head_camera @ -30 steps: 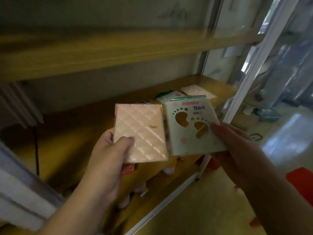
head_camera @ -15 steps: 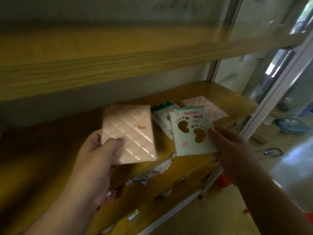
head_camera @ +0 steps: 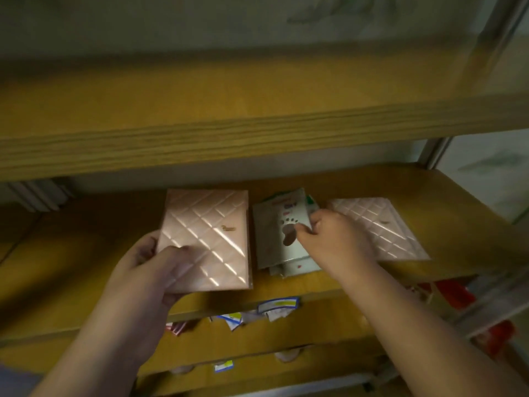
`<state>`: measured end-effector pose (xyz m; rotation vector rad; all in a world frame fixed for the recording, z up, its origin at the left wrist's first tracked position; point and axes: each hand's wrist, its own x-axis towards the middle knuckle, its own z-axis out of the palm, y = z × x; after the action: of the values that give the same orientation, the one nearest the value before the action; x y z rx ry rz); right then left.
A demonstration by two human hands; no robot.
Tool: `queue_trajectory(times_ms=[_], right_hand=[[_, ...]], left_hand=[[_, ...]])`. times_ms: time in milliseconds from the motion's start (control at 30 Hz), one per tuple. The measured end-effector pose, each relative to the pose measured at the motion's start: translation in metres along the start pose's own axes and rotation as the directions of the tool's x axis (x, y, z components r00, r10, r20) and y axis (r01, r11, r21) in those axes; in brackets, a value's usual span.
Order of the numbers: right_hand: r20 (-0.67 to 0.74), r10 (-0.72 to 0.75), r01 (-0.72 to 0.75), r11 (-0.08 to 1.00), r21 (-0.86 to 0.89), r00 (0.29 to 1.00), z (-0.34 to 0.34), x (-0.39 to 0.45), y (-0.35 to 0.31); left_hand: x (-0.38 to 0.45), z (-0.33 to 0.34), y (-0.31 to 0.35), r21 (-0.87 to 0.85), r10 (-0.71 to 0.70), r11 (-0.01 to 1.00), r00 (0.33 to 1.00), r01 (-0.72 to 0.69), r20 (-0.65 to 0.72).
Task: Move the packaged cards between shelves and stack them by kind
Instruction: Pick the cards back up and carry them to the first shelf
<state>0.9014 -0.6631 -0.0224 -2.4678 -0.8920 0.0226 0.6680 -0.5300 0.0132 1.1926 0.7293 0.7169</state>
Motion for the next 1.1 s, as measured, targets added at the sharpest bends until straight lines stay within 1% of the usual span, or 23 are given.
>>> queue_trajectory(times_ms=[33, 67, 167, 233, 333, 400, 500, 600, 667, 767, 833, 900, 967, 1033, 1100], right_hand=[[0.003, -0.021, 0.021, 0.998, -0.059, 1.0, -0.001, 0.002, 0.002], [-0.002, -0.044, 0.043, 0.996, -0.078, 0.999, -0.003, 0.004, 0.005], [-0.036, -0.13, 0.131, 0.991, 0.005, 0.991, -0.011, 0.006, 0.019], [-0.031, -0.185, 0.187, 0.98, 0.069, 0.982, -0.017, 0.004, 0.03], [-0.024, -0.232, 0.233, 0.969, 0.078, 0.973, -0.029, -0.003, 0.054], [-0.039, -0.252, 0.254, 0.966, 0.052, 0.967, -0.04, -0.011, 0.072], [-0.042, -0.251, 0.252, 0.968, 0.013, 0.967, -0.061, -0.024, 0.099], [-0.09, -0.202, 0.205, 0.979, 0.021, 0.975, -0.082, -0.034, 0.127], [-0.104, -0.16, 0.163, 0.987, 0.016, 0.982, -0.094, -0.041, 0.144], [-0.119, -0.106, 0.108, 0.994, 0.014, 0.987, -0.109, -0.054, 0.164], [-0.132, -0.072, 0.076, 0.997, 0.021, 0.989, -0.116, -0.063, 0.174], [-0.136, -0.053, 0.056, 0.998, 0.023, 0.989, -0.12, -0.071, 0.181], [-0.142, -0.04, 0.044, 0.999, 0.028, 0.989, -0.124, -0.079, 0.187], [-0.136, -0.015, 0.019, 0.999, 0.031, 0.991, -0.127, -0.084, 0.192], [-0.138, 0.004, 0.0, 1.0, 0.028, 0.99, -0.128, -0.089, 0.197]], left_hand=[[-0.003, 0.004, -0.001, 0.001, 0.017, 1.0, 1.0, -0.017, -0.019], [-0.007, 0.009, -0.003, 0.007, 0.033, 0.999, 0.998, -0.033, -0.045], [-0.015, 0.018, -0.005, 0.027, 0.064, 0.998, 0.994, -0.062, -0.086], [-0.017, 0.023, -0.005, 0.034, 0.072, 0.997, 0.992, -0.069, -0.101], [-0.016, 0.037, -0.011, 0.02, 0.073, 0.997, 0.99, -0.071, -0.121], [-0.013, 0.054, -0.017, -0.003, 0.055, 0.998, 0.994, -0.056, -0.098], [-0.007, 0.086, -0.028, -0.018, 0.01, 1.0, 0.999, -0.011, -0.049], [0.001, 0.124, -0.038, -0.021, -0.027, 0.999, 0.999, 0.027, 0.039], [0.008, 0.152, -0.045, 0.01, -0.058, 0.998, 0.996, 0.058, 0.068], [0.018, 0.197, -0.057, 0.072, -0.148, 0.987, 0.985, 0.141, 0.091], [0.026, 0.223, -0.065, 0.133, -0.164, 0.98, 0.979, 0.148, 0.119], [0.033, 0.245, -0.073, 0.208, -0.124, 0.974, 0.982, 0.093, 0.143], [0.037, 0.261, -0.08, 0.336, -0.011, 0.941, 0.988, -0.042, 0.155], [0.038, 0.271, -0.086, 0.468, 0.108, 0.861, 0.971, -0.2, 0.215], [0.04, 0.277, -0.093, 0.596, 0.151, 0.739, 0.939, -0.315, 0.309]])
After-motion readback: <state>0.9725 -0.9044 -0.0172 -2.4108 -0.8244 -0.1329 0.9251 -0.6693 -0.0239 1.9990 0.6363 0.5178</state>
